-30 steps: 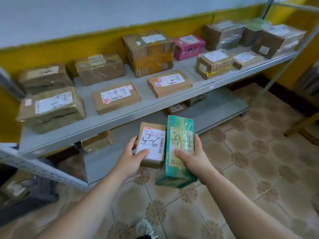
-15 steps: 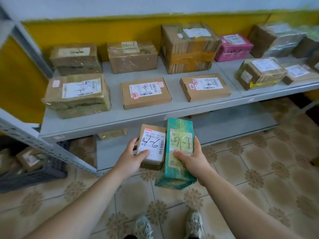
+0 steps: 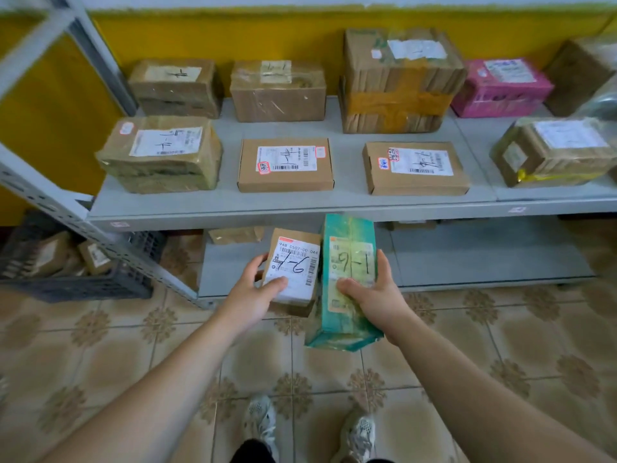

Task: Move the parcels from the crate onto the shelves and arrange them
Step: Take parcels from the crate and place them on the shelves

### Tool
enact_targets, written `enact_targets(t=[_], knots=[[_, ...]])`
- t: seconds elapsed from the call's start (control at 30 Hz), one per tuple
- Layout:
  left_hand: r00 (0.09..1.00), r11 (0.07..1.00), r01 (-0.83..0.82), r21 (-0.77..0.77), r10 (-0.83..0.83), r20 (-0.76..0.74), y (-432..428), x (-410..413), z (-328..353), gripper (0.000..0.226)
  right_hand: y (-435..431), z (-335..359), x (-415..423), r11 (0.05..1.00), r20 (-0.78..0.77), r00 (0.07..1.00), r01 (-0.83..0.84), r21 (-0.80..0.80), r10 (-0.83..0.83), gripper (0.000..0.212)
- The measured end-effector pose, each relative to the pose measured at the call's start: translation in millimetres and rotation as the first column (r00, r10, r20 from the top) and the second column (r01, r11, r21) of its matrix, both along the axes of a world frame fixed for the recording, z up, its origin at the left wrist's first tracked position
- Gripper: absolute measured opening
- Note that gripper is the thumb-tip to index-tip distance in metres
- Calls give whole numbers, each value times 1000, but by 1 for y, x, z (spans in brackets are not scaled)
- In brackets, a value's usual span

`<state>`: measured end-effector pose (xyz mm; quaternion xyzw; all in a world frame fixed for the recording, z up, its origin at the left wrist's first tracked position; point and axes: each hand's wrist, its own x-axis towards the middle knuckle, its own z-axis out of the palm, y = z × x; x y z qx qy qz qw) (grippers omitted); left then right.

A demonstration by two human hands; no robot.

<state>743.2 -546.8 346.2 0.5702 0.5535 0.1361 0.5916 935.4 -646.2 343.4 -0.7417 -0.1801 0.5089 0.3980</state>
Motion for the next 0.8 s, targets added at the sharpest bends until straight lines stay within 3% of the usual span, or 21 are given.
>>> enact_targets(t=[0.23, 0.47, 0.63, 0.8], knots=[[999, 993, -17, -118, 11, -51, -2, -7, -36, 42, -15, -29, 2, 996, -43, 999, 0, -90, -4, 100], [993, 987, 46, -151, -62, -102, 40, -26, -88, 43, 12, -86, -27, 990, -52, 996, 63, -127, -70, 101], [992, 995, 38, -90, -48, -113, 84, -32, -155, 45, 59, -159, -34, 992, -37, 999, 25, -126, -30, 100], [994, 999, -26, -44, 21, -105, 125, -25, -267, 42, 118, -271, -18, 998, -15, 999, -45, -49, 44, 101]])
